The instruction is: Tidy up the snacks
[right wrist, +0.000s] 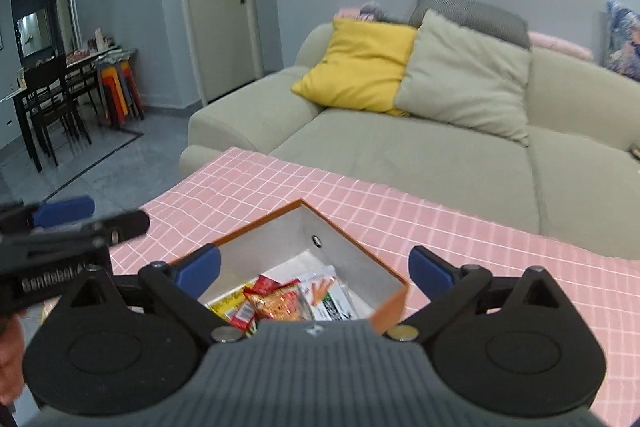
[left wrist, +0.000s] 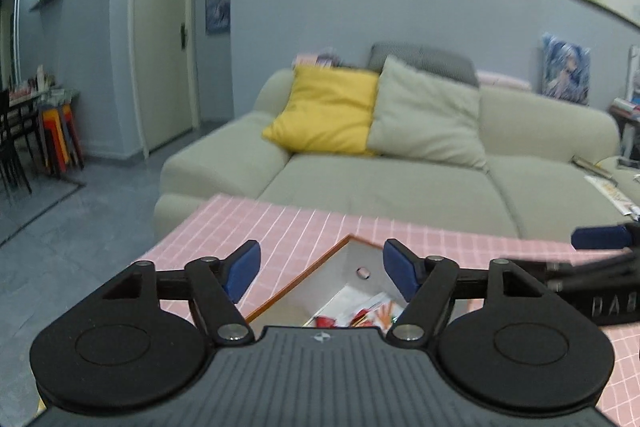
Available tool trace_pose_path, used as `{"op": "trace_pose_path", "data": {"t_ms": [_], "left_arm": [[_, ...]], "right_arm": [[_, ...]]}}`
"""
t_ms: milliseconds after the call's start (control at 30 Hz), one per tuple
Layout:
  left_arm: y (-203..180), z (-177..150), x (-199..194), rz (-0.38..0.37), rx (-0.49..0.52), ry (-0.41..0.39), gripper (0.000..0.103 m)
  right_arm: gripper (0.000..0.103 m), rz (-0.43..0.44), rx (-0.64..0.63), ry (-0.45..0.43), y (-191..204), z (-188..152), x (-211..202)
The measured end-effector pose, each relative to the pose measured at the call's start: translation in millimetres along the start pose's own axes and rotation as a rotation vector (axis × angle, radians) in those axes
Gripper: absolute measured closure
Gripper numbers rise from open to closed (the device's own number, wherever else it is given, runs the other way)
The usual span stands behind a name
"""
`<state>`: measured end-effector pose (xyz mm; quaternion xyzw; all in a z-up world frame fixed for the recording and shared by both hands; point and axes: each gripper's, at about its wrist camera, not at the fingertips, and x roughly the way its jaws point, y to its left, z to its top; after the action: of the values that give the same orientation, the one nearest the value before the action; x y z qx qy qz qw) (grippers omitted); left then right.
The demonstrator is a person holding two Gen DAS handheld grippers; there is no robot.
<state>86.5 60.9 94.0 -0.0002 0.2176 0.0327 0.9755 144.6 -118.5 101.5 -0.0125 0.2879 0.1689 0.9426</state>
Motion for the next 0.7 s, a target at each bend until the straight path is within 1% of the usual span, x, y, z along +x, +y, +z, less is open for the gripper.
{"op": "trace_pose_path", "data": {"t_ms": [67,200,333,400,500,600,700], "left_arm": [[-8.1,-3.2,-14.5,-0.011,0.016,-0.046,0.015],[-25.4,-12.5,-33.9,-0.017,0.059,-0.093,0.014],[-43.8,-28.0,-45.6,-0.007,0.112,-0.094,0.013],[-50.4,-37.5,-49.1,-0.017,0.127,-0.074,0.013],[-57.6,-50.2,-52.5,-0.023,0.119,-0.008,0.013],[-59.1,-61.1,-51.6,0.007,0.059,0.075,0.013],[-61.3,-70.5,-46.1,0.026,0.051,0.131,0.013]], "right_arm": [[0.004,-0.052,0.002,-0.039,-1.4,-14.9,-23.8],[0.004,-0.137,0.015,-0.082,-5.3,-47.8,-67.8],[0.004,-0.208,0.031,-0.100,-7.9,-79.0,-101.0],[0.004,-0.236,0.028,-0.112,-6.7,-92.7,-114.0],[0.004,-0.257,0.025,-0.118,-6.8,-108.6,-125.5],[0.004,-0.251,0.065,-0.102,-12.3,-120.6,-128.8],[0.004,-0.249,0.083,-0.068,-16.2,-129.4,-125.9]]}}
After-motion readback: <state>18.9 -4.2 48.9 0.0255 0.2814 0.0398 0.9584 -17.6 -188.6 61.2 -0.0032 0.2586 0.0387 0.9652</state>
